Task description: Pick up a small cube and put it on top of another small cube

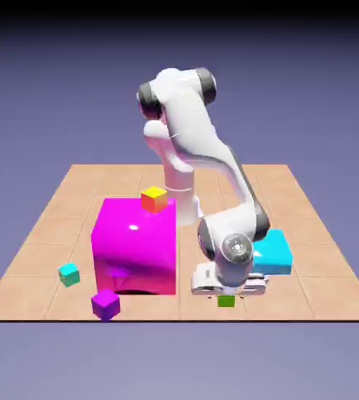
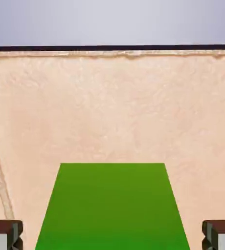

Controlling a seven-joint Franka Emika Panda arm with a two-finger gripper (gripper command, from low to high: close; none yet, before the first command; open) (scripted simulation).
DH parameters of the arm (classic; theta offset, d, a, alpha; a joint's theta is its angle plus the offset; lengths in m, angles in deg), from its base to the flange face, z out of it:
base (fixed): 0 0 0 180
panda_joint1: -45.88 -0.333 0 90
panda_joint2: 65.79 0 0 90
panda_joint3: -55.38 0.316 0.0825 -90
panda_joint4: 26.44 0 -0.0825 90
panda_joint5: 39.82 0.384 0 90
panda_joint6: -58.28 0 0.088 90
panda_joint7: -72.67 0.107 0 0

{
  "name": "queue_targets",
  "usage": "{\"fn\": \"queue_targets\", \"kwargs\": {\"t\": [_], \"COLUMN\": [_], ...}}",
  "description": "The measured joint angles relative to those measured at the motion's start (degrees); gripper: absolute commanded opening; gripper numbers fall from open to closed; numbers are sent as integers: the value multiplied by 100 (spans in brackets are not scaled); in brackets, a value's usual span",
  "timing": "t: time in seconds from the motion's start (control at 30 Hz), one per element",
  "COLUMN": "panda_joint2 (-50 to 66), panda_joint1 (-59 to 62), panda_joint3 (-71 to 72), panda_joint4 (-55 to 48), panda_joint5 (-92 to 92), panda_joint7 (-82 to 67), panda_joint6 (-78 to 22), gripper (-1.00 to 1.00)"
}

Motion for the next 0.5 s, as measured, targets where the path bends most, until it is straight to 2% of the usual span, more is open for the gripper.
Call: {"fn": "queue_targets", "kwargs": {"t": [0.1,0.5], "panda_joint2": [-355,-209], "panda_joint1": [62,-360], "panda_joint3": [10,-2482], "panda_joint4": [-290,-882], "panda_joint5": [234,1960], "panda_joint7": [-92,-331], "panda_joint6": [-637,-1241], "gripper": [-100,-100]}}
